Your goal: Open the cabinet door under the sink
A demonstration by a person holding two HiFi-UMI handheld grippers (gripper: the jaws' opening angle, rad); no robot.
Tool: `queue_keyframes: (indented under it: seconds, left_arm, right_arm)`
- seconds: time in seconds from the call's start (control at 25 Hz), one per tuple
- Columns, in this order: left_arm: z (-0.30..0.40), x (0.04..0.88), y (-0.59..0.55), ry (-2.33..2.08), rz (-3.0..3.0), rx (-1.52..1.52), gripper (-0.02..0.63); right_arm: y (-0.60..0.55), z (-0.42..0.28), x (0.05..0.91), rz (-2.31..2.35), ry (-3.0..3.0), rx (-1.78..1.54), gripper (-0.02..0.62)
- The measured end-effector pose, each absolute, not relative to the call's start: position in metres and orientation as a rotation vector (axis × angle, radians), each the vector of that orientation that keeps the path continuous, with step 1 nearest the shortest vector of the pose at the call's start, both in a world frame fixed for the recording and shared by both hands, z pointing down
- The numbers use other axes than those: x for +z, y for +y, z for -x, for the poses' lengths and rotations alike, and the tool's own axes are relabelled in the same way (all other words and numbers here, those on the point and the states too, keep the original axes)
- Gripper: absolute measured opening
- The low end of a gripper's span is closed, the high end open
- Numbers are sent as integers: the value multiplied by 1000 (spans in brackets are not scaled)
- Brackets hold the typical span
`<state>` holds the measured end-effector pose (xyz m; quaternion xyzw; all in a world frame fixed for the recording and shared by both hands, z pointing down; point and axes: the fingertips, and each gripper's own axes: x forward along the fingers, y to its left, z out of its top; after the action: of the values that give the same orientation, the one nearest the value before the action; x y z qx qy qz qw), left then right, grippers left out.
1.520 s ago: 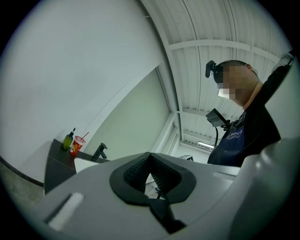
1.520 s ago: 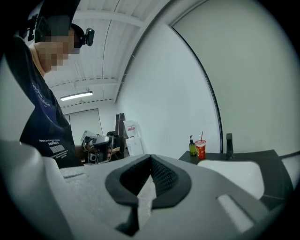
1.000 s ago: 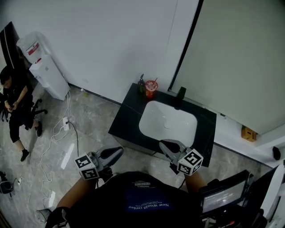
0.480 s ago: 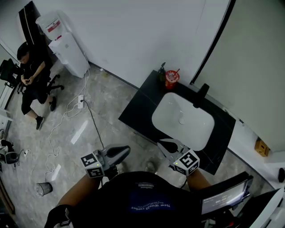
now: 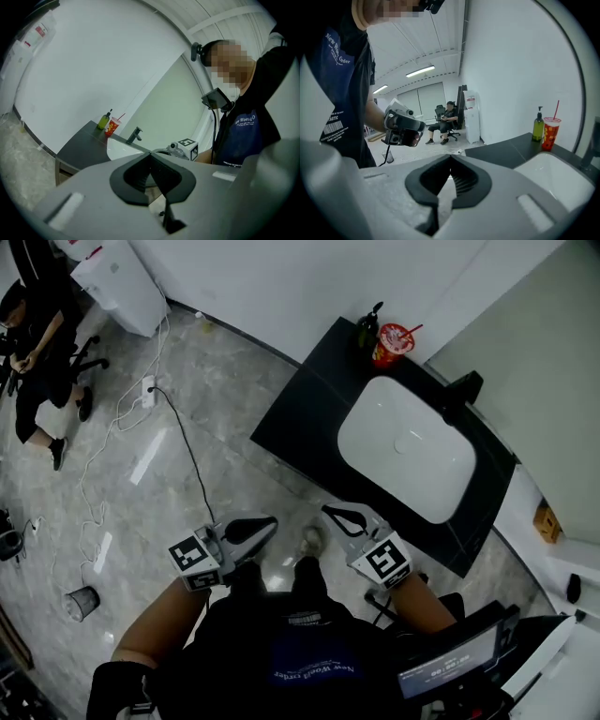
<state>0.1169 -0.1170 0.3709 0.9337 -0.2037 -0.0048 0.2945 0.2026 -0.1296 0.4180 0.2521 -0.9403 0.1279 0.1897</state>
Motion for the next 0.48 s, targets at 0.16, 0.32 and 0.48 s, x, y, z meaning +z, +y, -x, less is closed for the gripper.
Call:
queue_keyframes:
  seconds: [0.16, 0.32, 0.48]
  left_arm:
    - [-98, 409, -111, -567, -2430, -8, -2]
    - [-79, 440, -111, -600, -2416, -35, -1]
    - [-63, 474, -107, -629, -2386, -61, 0]
  right_arm:
    - [-124, -174, 451, -658, -2591, 318, -2]
    - [-120, -147, 490, -625, -2551, 302, -2]
    - [-115, -127, 536, -591, -2500, 302, 50]
